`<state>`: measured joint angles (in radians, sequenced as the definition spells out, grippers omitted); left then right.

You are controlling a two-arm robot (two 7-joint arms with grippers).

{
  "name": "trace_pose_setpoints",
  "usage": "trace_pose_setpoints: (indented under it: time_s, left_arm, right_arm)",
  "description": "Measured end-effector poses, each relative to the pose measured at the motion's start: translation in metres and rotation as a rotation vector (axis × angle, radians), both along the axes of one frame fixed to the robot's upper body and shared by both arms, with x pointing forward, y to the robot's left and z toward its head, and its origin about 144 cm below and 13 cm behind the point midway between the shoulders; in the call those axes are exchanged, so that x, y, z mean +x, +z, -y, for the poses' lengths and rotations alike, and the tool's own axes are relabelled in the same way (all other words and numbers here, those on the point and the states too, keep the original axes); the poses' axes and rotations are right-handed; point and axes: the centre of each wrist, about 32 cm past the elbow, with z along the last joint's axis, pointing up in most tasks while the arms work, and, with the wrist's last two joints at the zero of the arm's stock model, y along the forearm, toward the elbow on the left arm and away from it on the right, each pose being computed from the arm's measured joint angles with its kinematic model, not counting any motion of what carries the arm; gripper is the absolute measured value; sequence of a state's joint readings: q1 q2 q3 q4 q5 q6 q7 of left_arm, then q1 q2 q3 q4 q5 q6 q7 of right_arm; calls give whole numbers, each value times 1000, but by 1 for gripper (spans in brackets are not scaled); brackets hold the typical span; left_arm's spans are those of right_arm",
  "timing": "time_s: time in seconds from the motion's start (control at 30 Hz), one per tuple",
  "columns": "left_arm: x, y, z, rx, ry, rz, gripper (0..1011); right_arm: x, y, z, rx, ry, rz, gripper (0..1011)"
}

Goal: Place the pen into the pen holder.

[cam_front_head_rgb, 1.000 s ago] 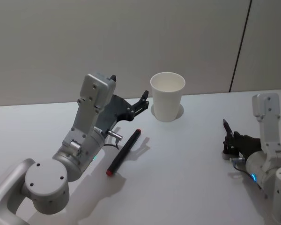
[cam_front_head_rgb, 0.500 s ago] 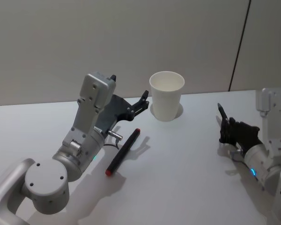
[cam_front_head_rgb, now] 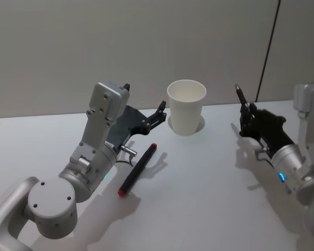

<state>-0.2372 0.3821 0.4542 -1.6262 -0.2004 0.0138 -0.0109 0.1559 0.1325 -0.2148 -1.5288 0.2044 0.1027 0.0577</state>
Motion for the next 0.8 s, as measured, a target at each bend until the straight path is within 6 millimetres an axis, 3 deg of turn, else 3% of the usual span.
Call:
trace_pose_setpoints:
  time_s: [0.4, 0.8]
  left_arm:
    - [0, 0, 0, 0, 0, 0, 1001]
    - [0, 0, 0, 0, 0, 0, 1001]
  right_arm:
    - [21, 8, -1, 58, 108, 182, 134]
    - [61, 15, -10, 90, 243, 374, 134]
